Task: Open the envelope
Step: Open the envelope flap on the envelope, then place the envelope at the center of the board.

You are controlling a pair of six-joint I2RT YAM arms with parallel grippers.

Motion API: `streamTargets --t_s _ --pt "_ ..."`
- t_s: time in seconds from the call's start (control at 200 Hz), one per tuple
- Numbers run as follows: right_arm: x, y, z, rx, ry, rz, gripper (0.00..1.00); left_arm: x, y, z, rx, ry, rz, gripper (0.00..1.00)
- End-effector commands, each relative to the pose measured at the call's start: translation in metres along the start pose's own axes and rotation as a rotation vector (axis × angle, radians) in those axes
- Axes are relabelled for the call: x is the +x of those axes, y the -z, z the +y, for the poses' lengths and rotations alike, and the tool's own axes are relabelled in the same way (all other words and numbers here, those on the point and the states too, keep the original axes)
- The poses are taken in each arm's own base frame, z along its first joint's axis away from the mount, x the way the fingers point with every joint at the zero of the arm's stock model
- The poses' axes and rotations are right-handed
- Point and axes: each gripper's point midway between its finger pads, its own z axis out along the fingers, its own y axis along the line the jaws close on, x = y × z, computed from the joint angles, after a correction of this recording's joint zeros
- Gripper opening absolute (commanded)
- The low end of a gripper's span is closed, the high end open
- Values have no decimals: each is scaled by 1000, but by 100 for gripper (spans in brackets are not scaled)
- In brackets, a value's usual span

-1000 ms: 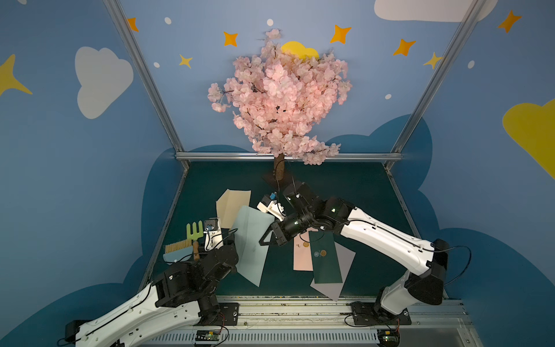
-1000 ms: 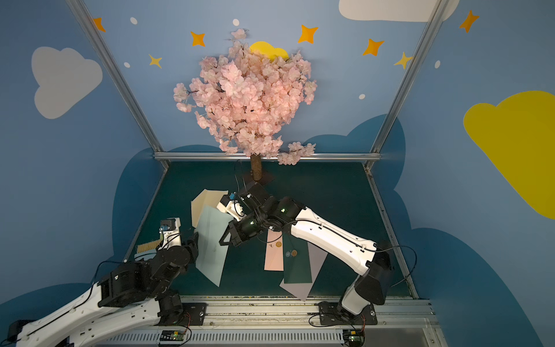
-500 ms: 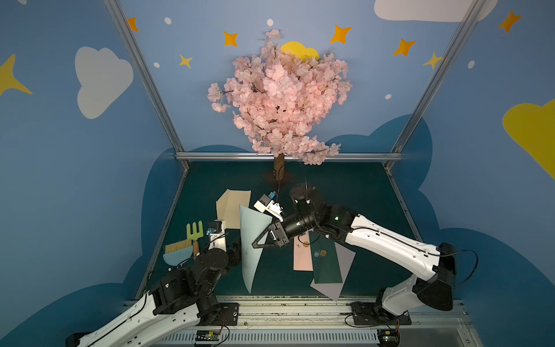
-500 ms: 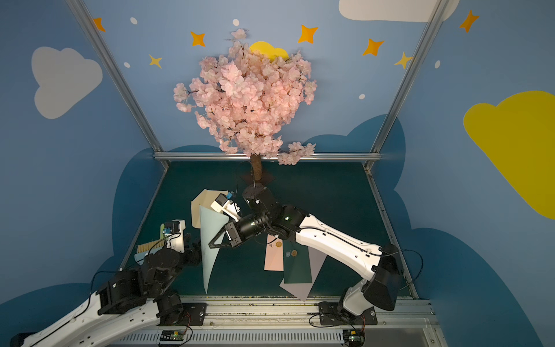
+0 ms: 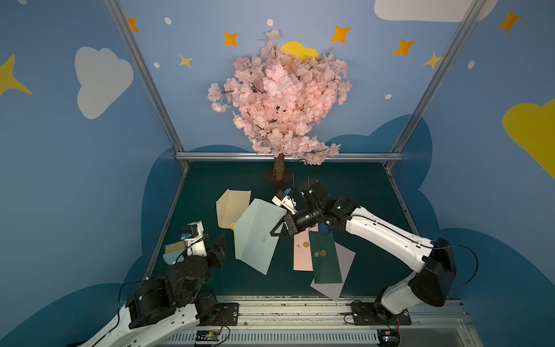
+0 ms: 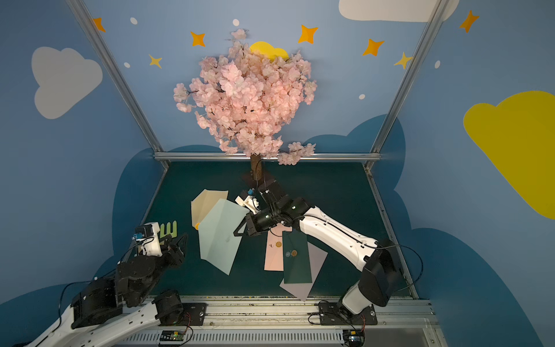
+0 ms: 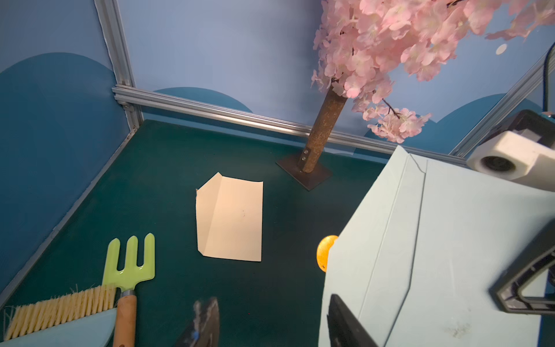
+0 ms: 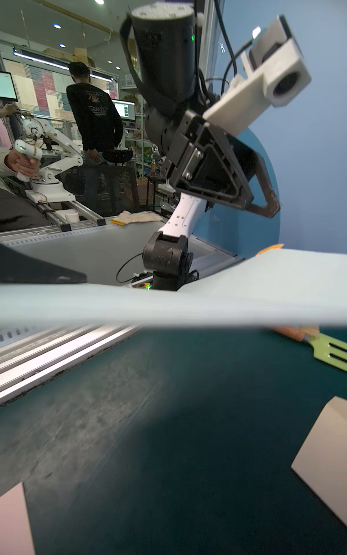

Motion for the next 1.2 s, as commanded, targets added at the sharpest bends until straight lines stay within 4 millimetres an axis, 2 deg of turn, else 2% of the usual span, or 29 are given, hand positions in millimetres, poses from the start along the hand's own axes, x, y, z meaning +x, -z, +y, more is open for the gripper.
streamTargets --t_s 0.0,0.22,0.416,0.621,0.896,1.046,1.151,1.196 --pt "-1 -10 -37 61 -11 59 0 -1 1 8 -43 -13 -2 58" --pt "-31 -25 -93 -20 -87 146 0 -2 3 10 -45 -17 -1 59" --pt "-72 -24 -145 -106 -142 148 0 -2 3 11 -47 -17 -2 60" --pt "-96 -20 -189 -125 -161 134 0 1 0 10 -55 -29 6 61" --pt "-116 -25 -221 -149 -130 117 0 9 0 13 -65 -32 37 61" --pt "-119 -22 -243 -139 -152 97 0 10 2 15 -65 -26 41 61" --pt "-118 -21 -254 -110 -152 96 6 11 2 15 -67 -27 44 61" --pt "-117 -20 -259 -95 -157 97 14 12 1 15 -68 -30 46 61"
